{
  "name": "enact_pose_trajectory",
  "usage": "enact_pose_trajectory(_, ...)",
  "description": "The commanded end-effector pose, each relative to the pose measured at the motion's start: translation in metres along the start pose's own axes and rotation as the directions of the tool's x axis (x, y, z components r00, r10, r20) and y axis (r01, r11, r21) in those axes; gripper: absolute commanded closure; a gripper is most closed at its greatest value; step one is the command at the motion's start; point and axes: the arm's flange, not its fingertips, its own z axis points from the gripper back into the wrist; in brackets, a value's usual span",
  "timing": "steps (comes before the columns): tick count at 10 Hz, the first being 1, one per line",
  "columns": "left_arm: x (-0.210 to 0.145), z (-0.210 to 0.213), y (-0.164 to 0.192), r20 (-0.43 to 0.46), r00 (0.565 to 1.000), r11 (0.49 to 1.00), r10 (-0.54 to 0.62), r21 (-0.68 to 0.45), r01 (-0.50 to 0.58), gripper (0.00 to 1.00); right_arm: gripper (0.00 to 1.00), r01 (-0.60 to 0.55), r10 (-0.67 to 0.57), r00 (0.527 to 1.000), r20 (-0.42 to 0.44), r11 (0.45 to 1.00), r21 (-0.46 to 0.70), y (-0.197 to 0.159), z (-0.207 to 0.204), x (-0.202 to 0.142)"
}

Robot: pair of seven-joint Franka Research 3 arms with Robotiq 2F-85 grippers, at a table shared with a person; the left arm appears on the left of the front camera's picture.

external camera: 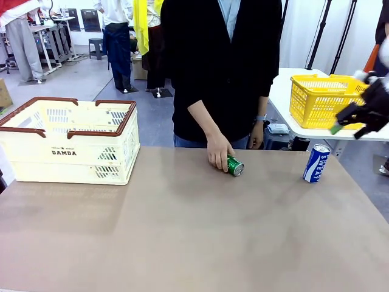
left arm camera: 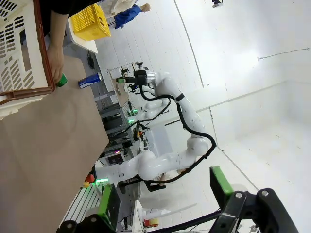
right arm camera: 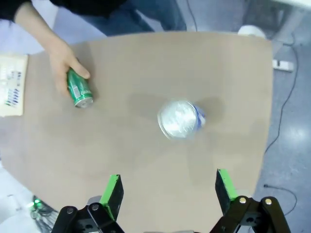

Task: Place the drinks into the Shopping basket.
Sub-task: Pick up one drink and place it into the Shopping basket.

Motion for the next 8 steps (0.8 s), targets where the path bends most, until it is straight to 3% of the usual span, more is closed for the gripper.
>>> enact_pose_trajectory(1,0.0,-0.001,-0.003,0.011,1.0,1.0,0.012,-0.011,-0.011,0.0,0.0,-0.069,0.067,0.997,-0.026,0.995,-0.074,-0.006,-0.01,0.031)
enact_pose_trajectory(3,0.0,-0.001,-0.003,0.011,1.0,1.0,0.012,-0.011,-0.011,0.0,0.0,-0.077,0.071,0.995,-0.073,0.993,-0.086,-0.013,-0.003,0.025)
enact_pose_trajectory(5,0.0,-0.001,-0.003,0.011,1.0,1.0,0.012,-0.011,-0.011,0.0,0.0,-0.03,0.029,1.0,-0.01,0.996,-0.088,-0.041,0.023,0.006)
enact_pose_trajectory(8,0.0,-0.001,-0.003,0.011,1.0,1.0,0.012,-0.011,-0.011,0.0,0.0,-0.018,0.015,0.999,-0.029,0.995,-0.099,-0.042,0.006,0.013)
